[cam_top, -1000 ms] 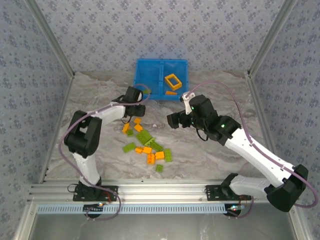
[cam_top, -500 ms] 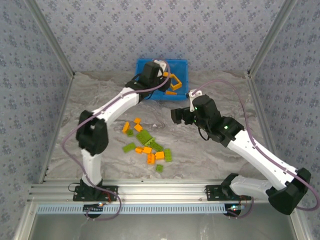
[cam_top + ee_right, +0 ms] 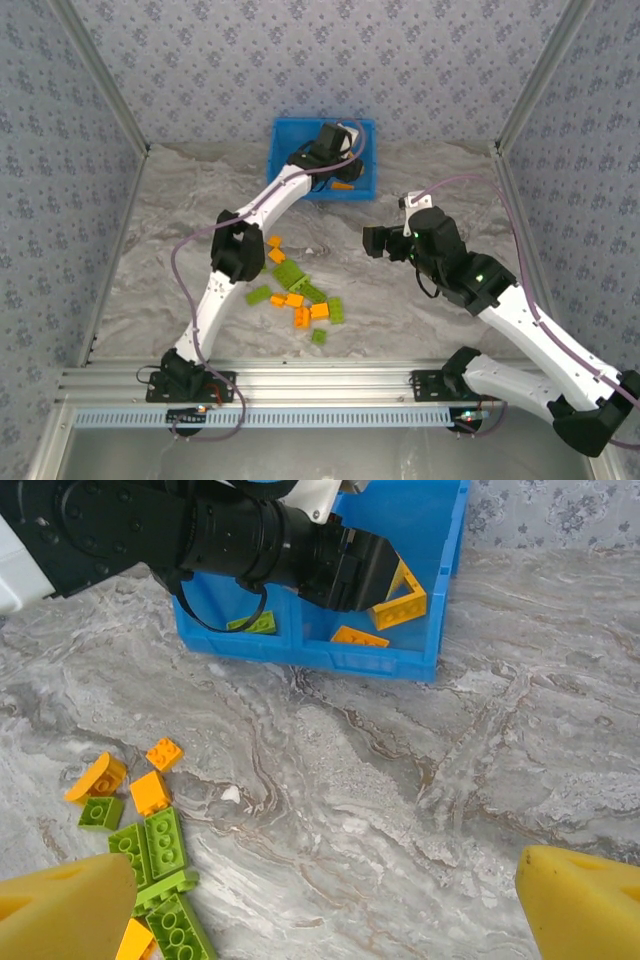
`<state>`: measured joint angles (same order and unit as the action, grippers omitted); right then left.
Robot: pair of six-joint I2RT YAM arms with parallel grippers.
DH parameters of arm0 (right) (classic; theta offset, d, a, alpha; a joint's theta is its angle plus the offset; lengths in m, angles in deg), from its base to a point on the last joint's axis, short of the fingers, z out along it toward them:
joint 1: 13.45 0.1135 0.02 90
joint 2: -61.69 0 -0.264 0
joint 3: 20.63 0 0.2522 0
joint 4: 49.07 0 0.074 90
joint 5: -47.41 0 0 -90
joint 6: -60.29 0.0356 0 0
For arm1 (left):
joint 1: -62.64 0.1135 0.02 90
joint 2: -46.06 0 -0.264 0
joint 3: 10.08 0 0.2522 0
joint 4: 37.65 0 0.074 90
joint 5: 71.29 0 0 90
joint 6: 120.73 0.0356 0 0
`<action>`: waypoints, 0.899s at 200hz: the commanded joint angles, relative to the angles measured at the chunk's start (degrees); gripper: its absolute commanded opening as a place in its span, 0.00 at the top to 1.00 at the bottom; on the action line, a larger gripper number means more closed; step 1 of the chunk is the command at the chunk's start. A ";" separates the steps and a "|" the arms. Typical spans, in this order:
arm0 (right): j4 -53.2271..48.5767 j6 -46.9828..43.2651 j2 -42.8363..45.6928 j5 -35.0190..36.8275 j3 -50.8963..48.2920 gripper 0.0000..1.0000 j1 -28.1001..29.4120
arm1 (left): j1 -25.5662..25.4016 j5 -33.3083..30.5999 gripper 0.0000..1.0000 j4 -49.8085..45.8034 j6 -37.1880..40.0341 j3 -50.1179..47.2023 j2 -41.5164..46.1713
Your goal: Sort the legos into containers by color
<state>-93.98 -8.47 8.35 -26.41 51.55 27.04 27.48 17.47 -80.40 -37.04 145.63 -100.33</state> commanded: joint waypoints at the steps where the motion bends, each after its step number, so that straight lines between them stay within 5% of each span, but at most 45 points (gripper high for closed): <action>1: -0.28 0.65 0.18 1.48 -0.14 0.00 -0.40 | -0.56 1.54 0.35 -1.54 -0.38 3.18 2.84; 45: 0.00 0.54 -1.10 0.86 0.55 0.00 -0.50 | -1.59 2.61 0.34 -1.99 -2.70 -2.40 12.52; 89: 1.17 1.00 -2.06 0.03 -0.18 0.00 -0.90 | -1.56 1.20 0.37 10.66 -7.16 -38.84 37.77; 140: 4.85 0.80 -6.70 -3.65 0.39 0.00 -1.38 | -0.19 -9.70 0.38 -0.25 -7.77 -64.63 57.65; 180: 7.56 1.60 -11.35 -7.72 1.80 0.00 -1.54 | 8.12 -4.12 0.39 -1.96 -13.21 -82.76 64.16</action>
<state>-89.29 -8.25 -0.98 -30.54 51.57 25.77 30.30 11.26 -77.91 -45.65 71.52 -37.82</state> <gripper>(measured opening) 0.999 0.616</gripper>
